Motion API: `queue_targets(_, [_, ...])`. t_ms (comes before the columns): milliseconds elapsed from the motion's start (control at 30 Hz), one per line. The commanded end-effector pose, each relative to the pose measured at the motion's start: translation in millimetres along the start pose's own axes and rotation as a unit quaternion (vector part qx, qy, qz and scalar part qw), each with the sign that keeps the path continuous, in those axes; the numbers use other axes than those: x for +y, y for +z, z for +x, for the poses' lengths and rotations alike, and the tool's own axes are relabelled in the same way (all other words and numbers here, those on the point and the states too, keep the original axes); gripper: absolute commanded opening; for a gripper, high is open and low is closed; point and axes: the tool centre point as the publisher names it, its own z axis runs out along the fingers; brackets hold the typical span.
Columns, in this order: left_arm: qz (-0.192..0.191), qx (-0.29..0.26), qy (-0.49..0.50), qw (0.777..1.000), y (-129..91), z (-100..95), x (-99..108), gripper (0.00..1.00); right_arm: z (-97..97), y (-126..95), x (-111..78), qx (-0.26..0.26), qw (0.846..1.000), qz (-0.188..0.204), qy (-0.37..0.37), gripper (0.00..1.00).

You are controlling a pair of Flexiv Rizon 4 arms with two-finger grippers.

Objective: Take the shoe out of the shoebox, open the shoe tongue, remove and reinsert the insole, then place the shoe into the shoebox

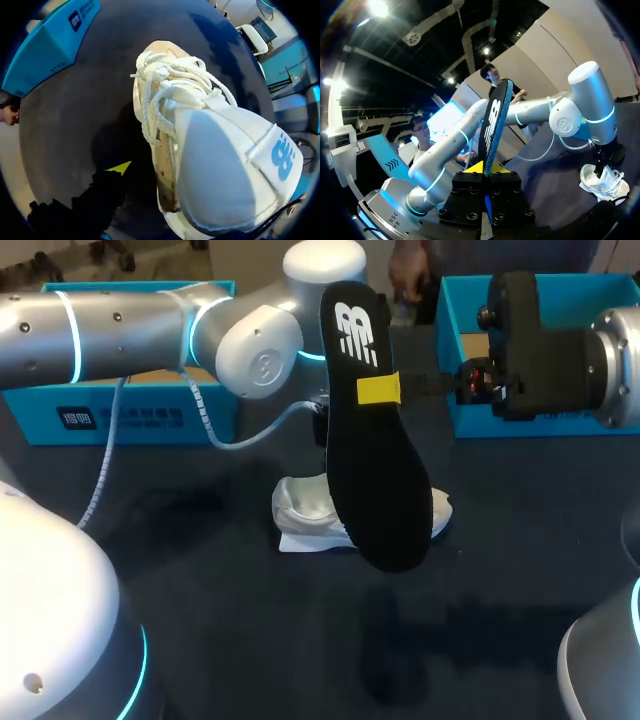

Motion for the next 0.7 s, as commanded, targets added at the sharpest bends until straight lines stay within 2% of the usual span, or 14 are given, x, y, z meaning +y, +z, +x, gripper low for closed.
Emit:
queue_targets(33, [0.003, 0.005, -0.001, 1.0, 6, -0.6, -1, 0.12, -0.5, 4, 0.7, -0.001, 1.0, 0.0, 0.001, 0.0])
queue_targets(200, [0.002, 0.006, -0.002, 1.0, 7, 0.3, -1, 0.0, -0.5, 4, 0.7, -0.001, 1.0, 0.0, 0.001, 0.0])
queue_targets(533, [0.01, 0.021, -0.003, 1.0, 6, -3.1, -1, 0.0, -0.5, 4, 0.7, -0.001, 1.0, 0.0, 0.001, 0.0])
queue_targets(700, [0.025, 0.06, 0.072, 0.995, -7, 0.0, -4, 0.0, -0.5, 4, 0.7, -0.001, 1.0, 0.0, 0.001, 0.0])
